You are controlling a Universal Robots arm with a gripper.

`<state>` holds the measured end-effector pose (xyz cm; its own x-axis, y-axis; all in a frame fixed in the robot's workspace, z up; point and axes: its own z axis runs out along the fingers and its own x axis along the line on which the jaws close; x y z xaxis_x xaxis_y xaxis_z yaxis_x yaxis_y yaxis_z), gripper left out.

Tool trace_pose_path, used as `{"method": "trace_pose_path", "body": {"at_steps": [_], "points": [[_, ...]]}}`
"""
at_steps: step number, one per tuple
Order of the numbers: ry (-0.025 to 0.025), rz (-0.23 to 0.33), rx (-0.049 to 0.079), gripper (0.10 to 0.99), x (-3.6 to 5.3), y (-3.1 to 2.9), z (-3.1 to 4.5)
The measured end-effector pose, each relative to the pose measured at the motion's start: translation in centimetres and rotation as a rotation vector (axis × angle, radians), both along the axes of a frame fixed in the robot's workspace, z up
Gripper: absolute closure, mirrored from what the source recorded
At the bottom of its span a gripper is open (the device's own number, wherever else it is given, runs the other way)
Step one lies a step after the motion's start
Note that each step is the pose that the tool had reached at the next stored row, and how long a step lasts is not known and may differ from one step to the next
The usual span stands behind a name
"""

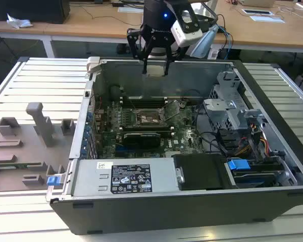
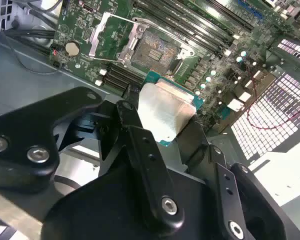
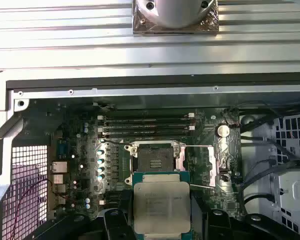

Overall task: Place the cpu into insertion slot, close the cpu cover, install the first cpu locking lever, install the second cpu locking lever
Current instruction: 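Place the cpu into insertion slot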

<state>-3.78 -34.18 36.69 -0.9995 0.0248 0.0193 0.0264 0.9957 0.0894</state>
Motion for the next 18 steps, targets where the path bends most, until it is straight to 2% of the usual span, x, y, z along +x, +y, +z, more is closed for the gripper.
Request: {"method": "trace_pose_path", "body": {"at_steps": [18], "points": [[0.0000,0.000,0.000,0.541,0.00,0.00,-0.91]]}}
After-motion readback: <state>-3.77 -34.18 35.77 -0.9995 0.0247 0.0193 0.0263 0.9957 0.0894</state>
